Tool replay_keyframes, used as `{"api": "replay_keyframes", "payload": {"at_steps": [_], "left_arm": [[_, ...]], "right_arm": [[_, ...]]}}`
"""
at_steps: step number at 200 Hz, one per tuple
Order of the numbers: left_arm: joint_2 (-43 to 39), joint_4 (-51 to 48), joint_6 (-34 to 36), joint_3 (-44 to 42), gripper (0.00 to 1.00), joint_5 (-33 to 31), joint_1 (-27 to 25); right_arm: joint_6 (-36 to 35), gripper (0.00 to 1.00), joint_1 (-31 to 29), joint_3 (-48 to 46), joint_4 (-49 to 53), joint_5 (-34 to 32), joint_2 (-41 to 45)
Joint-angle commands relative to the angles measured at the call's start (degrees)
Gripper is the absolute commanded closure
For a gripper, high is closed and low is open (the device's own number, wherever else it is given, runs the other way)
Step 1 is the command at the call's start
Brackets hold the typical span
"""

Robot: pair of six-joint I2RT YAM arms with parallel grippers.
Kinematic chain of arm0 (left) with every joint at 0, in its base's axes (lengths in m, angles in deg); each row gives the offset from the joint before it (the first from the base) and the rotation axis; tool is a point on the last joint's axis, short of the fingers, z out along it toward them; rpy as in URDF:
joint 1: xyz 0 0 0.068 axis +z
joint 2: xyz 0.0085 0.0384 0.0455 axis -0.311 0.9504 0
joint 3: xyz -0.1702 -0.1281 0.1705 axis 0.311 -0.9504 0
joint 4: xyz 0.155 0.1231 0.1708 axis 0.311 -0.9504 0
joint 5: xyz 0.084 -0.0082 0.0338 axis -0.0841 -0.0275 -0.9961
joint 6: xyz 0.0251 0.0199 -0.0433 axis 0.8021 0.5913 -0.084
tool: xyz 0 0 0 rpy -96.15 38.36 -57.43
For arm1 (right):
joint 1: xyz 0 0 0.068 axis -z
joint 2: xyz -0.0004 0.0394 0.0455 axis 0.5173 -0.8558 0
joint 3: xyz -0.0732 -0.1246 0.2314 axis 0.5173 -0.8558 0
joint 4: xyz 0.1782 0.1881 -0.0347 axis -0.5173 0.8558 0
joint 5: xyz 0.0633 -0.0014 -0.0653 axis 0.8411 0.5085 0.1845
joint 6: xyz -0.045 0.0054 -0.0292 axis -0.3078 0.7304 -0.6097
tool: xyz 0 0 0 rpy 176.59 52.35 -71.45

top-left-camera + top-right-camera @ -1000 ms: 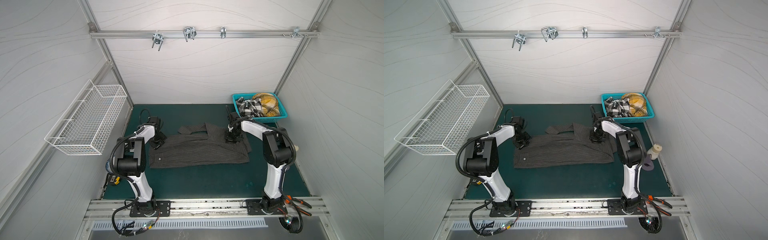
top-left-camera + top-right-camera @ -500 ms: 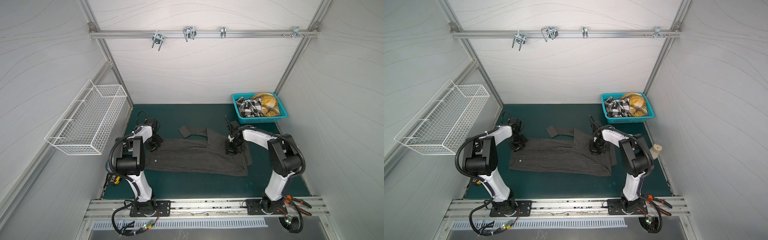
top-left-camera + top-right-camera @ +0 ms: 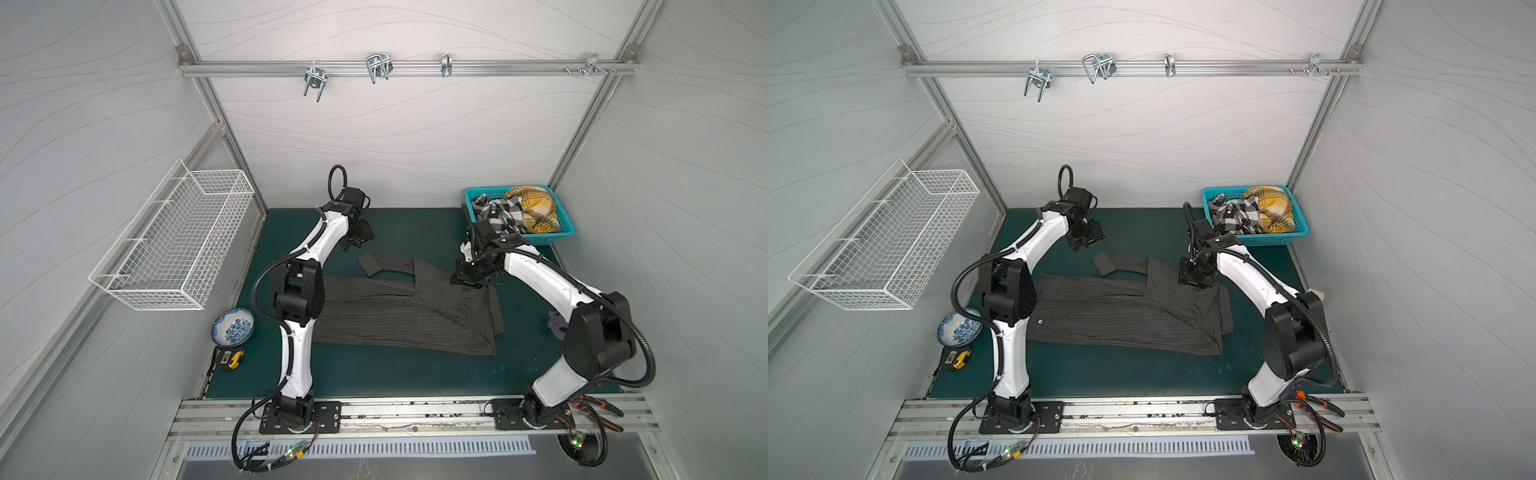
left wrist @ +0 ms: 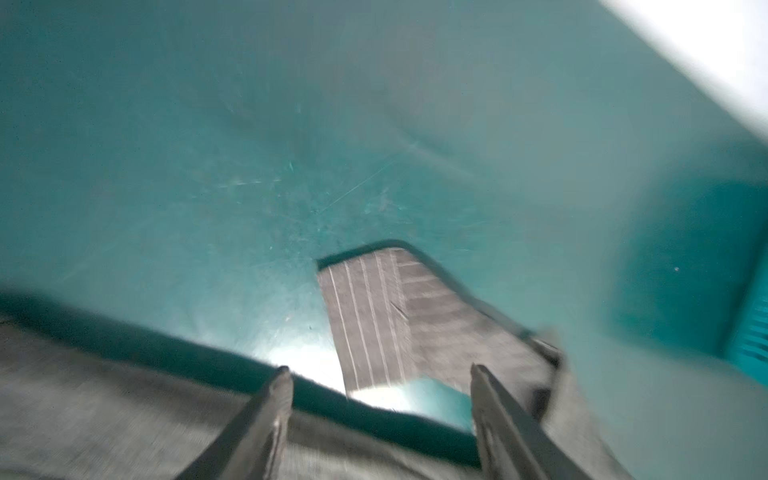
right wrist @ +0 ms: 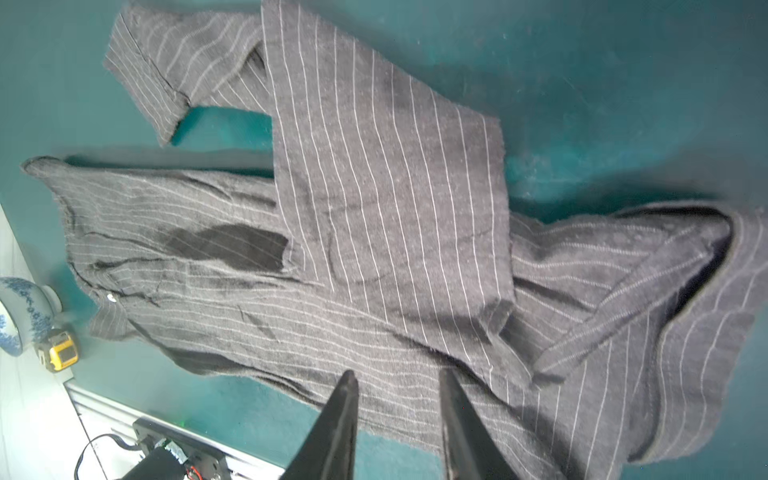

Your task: Fold and stack the long sleeve shirts

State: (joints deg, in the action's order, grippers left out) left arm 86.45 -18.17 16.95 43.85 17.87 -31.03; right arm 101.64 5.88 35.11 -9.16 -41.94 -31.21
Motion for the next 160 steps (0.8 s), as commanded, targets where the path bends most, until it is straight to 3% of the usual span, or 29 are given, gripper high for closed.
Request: {"api": "replay_keyframes", "payload": {"at_steps": [1,35,61,113,132,160], "left_arm": [[4.6,-6.4,-1.7,5.5,0.31,-0.4,0.8],[9.9,-7.7,-3.3,9.5,0.32,0.1,0.8],[13.1,-8.1,-5.0,10.5,0.40,1.6,0.8],[15.5,-4.7,-6.8,9.9,0.74,5.9,0.7],[16.3,-3.7,-6.3,10.7,1.00,7.4,0.8],[14.4,-0.1,-5.6,14.1,1.00,9.7,0.8]], "right_arm": [[0.7,0.65,0.1,-2.5,2.5,0.6,2.6],[1.2,0.65,0.1,-5.3,2.2,1.1,4.3],[1.6,0.65,0.1,-6.7,1.8,1.2,5.4],[1.9,0.67,0.5,-6.1,2.1,1.7,6.0],[1.9,0.68,1.2,-5.7,2.0,1.8,6.1],[1.9,0.69,2.2,-4.3,2.2,2.4,5.9]]}}
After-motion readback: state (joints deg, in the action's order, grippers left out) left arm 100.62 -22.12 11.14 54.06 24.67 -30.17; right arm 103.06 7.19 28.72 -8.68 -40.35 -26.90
